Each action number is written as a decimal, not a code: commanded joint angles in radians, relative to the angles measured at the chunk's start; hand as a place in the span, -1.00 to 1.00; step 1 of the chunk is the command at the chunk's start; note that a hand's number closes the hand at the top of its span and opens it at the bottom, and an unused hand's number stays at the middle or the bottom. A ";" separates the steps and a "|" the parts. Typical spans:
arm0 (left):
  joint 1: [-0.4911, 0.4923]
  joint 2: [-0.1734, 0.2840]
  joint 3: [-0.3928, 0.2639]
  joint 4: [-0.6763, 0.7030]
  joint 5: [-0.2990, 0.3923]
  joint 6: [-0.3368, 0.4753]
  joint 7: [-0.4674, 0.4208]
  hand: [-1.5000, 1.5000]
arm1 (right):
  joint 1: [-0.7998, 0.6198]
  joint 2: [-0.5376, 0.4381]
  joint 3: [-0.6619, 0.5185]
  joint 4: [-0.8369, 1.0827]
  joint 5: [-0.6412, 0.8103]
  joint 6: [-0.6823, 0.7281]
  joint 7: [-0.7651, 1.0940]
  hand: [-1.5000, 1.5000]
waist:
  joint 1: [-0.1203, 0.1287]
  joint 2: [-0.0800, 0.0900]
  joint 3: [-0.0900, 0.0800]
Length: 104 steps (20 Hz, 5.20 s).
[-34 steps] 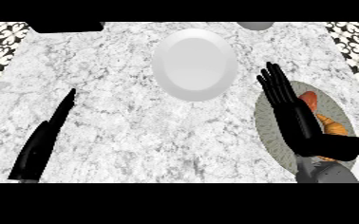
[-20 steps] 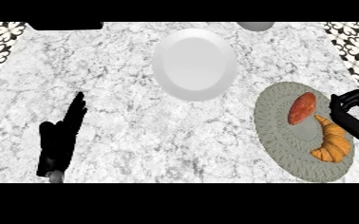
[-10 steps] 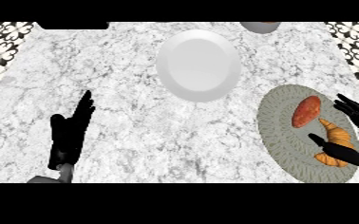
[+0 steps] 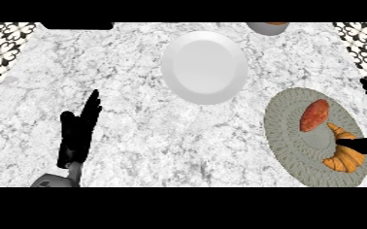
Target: Pick the sweet potato from the placemat and place it in the plate
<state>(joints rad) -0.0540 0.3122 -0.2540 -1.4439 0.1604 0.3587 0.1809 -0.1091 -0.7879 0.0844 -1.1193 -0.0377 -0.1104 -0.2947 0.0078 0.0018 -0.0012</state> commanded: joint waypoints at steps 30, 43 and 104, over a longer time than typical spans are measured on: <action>-0.015 -0.139 0.111 -0.002 -0.166 -0.083 0.057 0.00 | -0.195 0.163 -0.039 0.175 0.389 0.405 0.228 -1.00 | -0.008 -0.002 0.001; 0.062 -0.114 0.160 -0.123 -0.178 -0.150 0.105 0.00 | -0.357 0.246 -0.062 0.479 0.579 0.272 0.049 1.00 | 0.011 0.001 0.003; -0.049 -0.190 0.195 0.004 -0.230 -0.192 0.059 0.00 | -1.071 0.701 0.030 0.944 0.806 0.088 0.222 -1.00 | 0.038 0.019 0.001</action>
<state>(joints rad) -0.0626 0.1320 -0.0625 -1.4731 -0.0579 0.1525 0.2262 -1.1567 -0.0724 0.1247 -0.2464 0.7714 -0.1045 -0.0437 0.0497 0.0200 0.0002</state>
